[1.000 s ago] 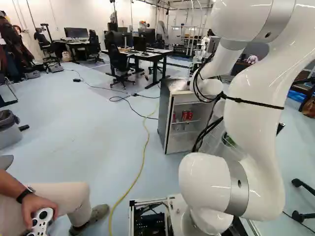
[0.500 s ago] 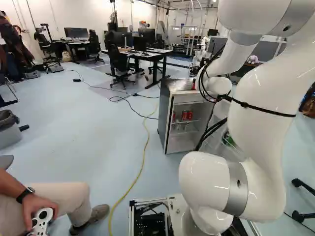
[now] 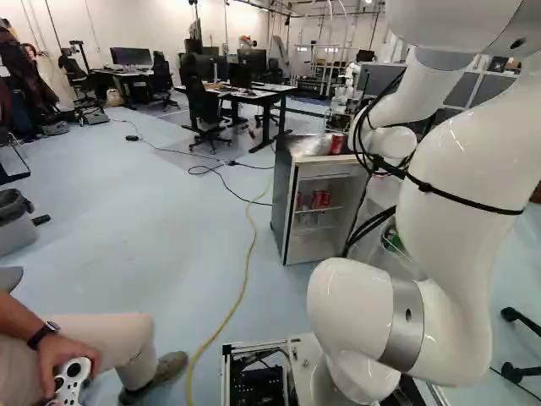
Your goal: Grab a drink from the fridge
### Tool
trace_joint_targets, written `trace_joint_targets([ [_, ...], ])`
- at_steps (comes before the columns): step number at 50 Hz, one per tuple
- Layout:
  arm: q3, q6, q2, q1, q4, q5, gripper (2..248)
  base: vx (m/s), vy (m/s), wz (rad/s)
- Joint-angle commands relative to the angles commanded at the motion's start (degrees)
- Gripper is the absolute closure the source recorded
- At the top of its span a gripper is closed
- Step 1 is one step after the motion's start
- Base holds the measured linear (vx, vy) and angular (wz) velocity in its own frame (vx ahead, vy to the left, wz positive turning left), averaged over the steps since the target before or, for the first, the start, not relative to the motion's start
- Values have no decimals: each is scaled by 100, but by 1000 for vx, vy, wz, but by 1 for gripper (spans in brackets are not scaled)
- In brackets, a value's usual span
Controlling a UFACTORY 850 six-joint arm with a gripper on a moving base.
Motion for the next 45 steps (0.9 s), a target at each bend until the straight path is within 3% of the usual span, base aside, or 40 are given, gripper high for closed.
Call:
trace_joint_targets([
  [21,-4,0,258,-403,263,-666,3,0,0,0],
  [45,-209,0,370,-843,564,-1743,3,0,0,0],
])
